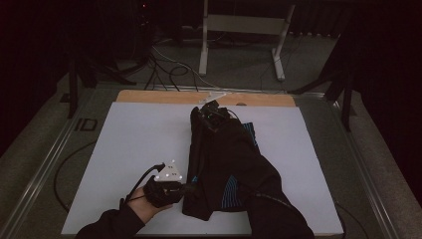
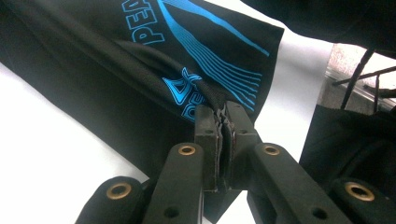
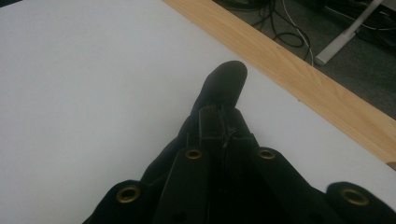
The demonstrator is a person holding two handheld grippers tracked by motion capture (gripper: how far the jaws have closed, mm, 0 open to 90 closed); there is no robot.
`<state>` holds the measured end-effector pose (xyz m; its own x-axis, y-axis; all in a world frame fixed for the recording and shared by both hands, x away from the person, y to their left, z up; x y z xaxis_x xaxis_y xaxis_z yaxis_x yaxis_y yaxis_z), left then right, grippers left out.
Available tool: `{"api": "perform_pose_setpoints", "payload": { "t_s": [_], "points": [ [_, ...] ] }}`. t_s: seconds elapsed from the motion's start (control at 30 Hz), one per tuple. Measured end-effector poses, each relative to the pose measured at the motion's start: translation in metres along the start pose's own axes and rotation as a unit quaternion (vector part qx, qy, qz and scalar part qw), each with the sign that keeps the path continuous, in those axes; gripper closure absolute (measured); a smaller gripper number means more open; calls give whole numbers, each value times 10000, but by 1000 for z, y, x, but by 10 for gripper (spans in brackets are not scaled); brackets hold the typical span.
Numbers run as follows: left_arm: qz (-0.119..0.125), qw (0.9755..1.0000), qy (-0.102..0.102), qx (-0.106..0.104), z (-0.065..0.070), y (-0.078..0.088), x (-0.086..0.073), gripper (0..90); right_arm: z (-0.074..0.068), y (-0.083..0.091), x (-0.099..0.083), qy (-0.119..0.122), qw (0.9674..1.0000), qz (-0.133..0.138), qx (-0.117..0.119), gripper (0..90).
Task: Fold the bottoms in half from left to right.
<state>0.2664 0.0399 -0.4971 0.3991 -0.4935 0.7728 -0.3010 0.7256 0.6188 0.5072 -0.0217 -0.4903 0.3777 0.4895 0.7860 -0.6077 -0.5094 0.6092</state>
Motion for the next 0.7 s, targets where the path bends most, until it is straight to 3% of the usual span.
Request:
{"api": "perform_pose_setpoints", "payload": {
  "t_s": [0.7],
  "points": [
    [46,9996,-185,-217,14,-21,23,858,31,27,-12,-103,9997,36,-208,897]
  ]
}}
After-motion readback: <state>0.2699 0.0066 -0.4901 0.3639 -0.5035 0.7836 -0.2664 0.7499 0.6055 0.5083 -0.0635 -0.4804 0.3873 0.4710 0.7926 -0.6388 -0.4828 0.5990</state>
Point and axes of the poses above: each handheld gripper's, and its own axes: y roughly backward along the jaws, x roughly out of its top, z roughly to its right, the point moved 10 cm from there along -y, roughly forward along the jaws, and after that the axes turned 4 degrees about z, right-handed, at the moved point
